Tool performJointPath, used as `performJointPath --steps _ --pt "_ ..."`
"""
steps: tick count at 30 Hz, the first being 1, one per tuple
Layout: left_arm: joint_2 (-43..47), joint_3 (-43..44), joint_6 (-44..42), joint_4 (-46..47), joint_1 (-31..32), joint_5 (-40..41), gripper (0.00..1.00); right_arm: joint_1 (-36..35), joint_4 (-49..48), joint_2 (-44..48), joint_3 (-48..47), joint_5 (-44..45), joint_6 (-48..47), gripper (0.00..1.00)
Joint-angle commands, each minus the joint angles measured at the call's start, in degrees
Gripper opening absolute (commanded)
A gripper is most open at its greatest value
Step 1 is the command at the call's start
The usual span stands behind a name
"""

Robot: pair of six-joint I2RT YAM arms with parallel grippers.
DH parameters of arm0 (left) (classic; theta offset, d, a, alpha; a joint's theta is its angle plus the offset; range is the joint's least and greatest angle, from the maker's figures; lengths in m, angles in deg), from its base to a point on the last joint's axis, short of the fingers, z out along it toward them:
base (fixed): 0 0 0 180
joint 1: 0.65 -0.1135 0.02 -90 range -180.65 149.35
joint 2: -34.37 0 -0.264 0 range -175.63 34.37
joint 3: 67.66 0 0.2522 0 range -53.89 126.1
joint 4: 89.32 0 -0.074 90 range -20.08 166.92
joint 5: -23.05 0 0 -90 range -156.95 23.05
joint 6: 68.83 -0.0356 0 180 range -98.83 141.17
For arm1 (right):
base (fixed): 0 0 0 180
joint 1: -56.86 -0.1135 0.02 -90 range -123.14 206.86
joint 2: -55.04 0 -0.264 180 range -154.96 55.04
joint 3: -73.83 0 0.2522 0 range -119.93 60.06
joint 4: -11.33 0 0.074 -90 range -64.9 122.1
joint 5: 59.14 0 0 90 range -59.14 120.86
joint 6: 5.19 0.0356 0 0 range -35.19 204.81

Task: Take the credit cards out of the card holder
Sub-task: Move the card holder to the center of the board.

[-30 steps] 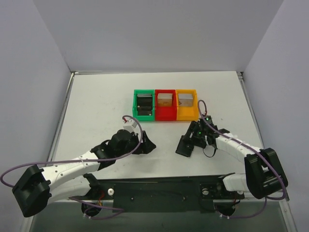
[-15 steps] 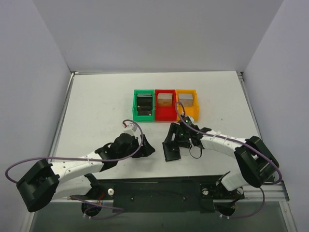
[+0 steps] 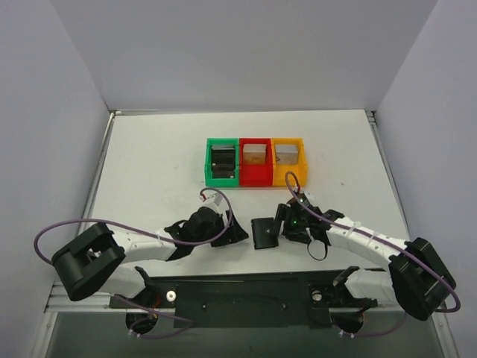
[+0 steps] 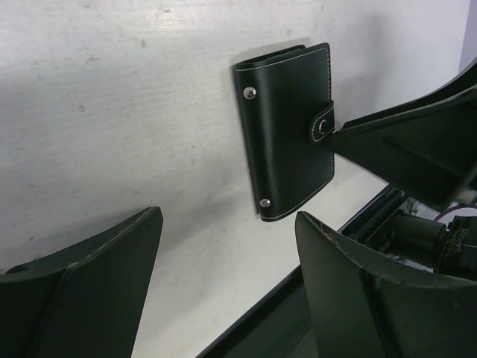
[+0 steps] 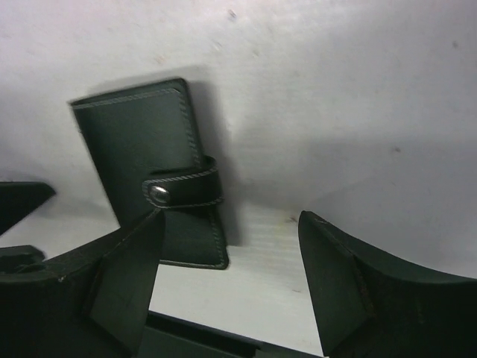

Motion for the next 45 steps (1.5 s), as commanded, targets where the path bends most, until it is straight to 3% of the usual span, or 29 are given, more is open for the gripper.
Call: performJointPath --steps 1,12,19,28,35,39,45 --pt "-3.46 3.8 1.75 5.53 1.25 -0.64 0.82 0.21 -0.13 -0.37 4.07 -1.53 0.32 0.65" --pt "-8.39 5.38 4.21 9.23 1.43 -0.02 0.68 0.3 -13.31 -4.77 8.03 -7.68 3.31 0.55" --pt "-10.5 7.49 3.68 9.4 1.43 -0.37 0.58 0.3 -12.27 -5.47 7.24 -7.42 2.61 0.42" --pt "-11.73 6.7 3.6 11.25 1.34 -1.16 0.54 0.3 -12.7 -5.03 8.11 -7.86 2.43 0.26" --pt "-10.42 4.95 3.51 13.36 0.99 -1.51 0.55 0.3 -12.62 -3.02 8.03 -8.3 1.99 0.14" --pt "-8.32 2.58 3.86 16.86 0.02 -2.04 0.64 0.3 -13.41 -0.99 8.64 -9.53 1.73 0.03" --pt "-5.24 -1.03 4.56 21.27 -1.56 -3.18 0.67 0.21 -15.6 1.38 9.52 -12.16 2.17 0.0"
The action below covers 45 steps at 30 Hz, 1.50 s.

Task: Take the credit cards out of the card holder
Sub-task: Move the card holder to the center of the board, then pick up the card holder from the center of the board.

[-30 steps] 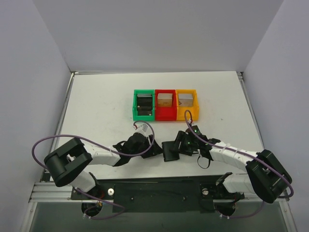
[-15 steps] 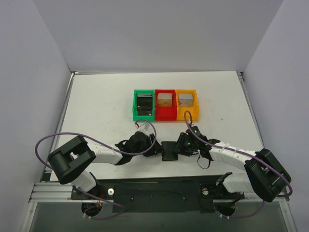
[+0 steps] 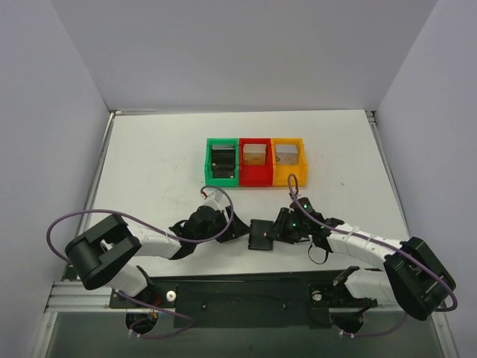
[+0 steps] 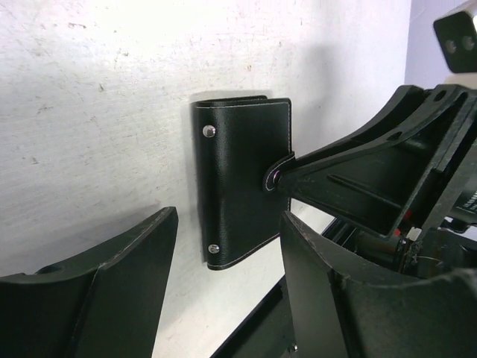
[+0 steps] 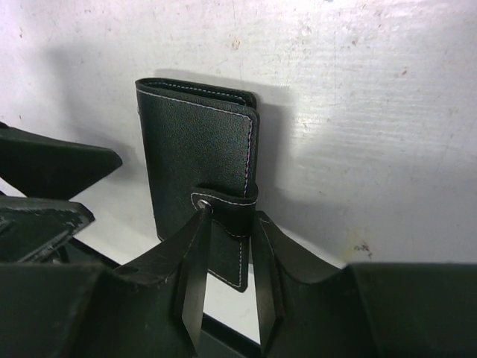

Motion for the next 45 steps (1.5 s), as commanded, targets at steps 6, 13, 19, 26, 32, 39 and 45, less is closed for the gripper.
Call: performJointPath --steps 6,13,19,26,32,39,45 --pt "4.83 -2.28 0.1 6.47 -1.56 -2.05 0.7 -0.14 1.29 4.85 0.54 -3.48 -0.52 0.0" --pt "3.16 -3.08 0.89 8.14 -1.48 -2.84 0.7 -0.05 0.77 2.22 0.53 -4.62 -1.14 0.11" --pt "1.76 -3.16 1.07 8.49 -1.21 -3.37 0.69 -0.05 -1.34 -1.73 0.98 -5.85 -1.05 0.15" --pt "2.54 -3.78 1.16 8.85 -1.3 -3.37 0.69 -0.05 -4.25 -2.36 1.94 -7.52 0.09 0.0" --pt "6.84 -5.09 1.42 8.05 -5.86 -6.0 0.74 -0.05 -1.17 3.96 0.36 -7.78 -0.96 0.0" --pt "12.82 -7.73 -0.51 7.27 -9.74 -9.52 0.84 0.04 3.14 8.45 -3.24 -9.27 -2.36 0.0" --pt "16.17 -7.73 -1.48 8.75 -9.74 -12.86 0.86 0.13 2.35 10.47 -4.12 -11.12 -2.72 0.0"
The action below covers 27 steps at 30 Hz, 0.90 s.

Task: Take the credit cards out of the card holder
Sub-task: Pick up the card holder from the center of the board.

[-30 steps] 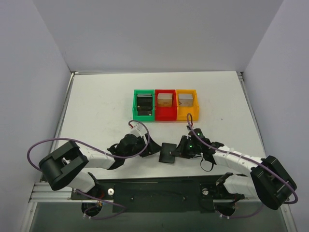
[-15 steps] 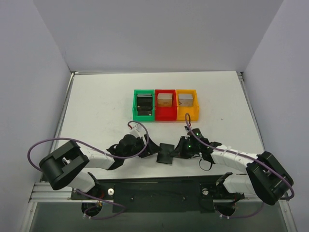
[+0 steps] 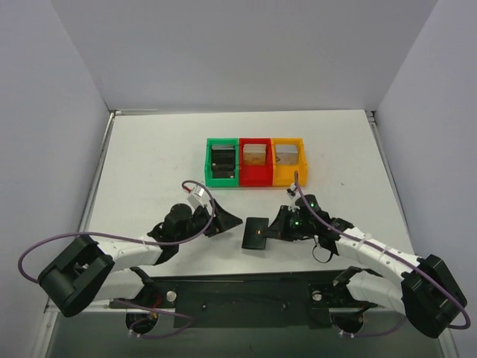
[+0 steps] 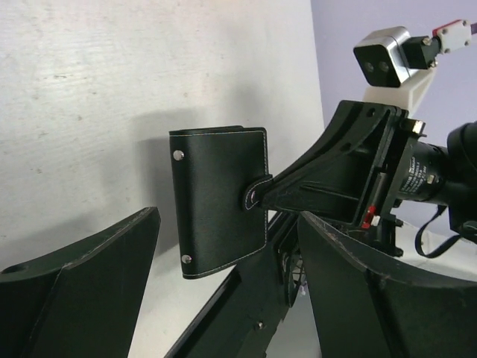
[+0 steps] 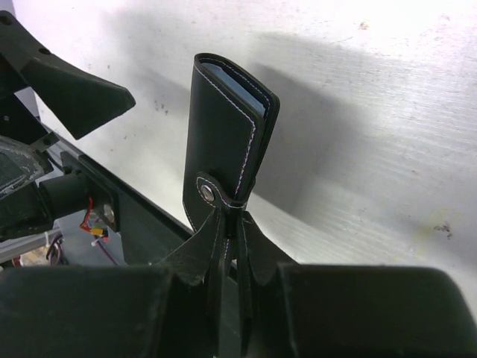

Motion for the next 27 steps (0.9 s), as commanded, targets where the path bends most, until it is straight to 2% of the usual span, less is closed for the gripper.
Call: performJointPath --steps 1,11,17,22,24,26,27 --pt "2.46 0.4 -1.7 3.49 -0.06 -4.29 0.86 0.13 -0.56 2.91 -2.99 -2.66 -0.73 0.0" --pt "-1.4 1.63 -1.96 6.39 0.47 -10.71 0.83 -0.22 -2.93 3.89 -5.1 -6.62 -0.99 0.0" --pt "-3.6 1.63 0.76 15.07 0.74 -12.74 0.73 -1.46 -5.22 2.39 -6.24 -8.11 -0.99 0.0" --pt "-2.02 1.98 1.2 16.06 0.65 -13.44 0.67 -1.55 -4.52 2.65 -7.03 -10.04 -2.74 0.0" --pt "-1.4 2.07 0.85 16.06 0.65 -13.79 0.59 -1.63 -4.34 3.0 -7.12 -10.57 -3.27 0.0" --pt "-1.23 2.24 0.67 16.23 0.65 -14.41 0.42 -1.63 -4.25 3.09 -7.21 -10.92 -3.63 0.0" --pt "-1.05 2.16 0.76 16.58 0.65 -14.67 0.37 -1.63 -4.17 3.09 -7.29 -11.1 -3.8 0.0"
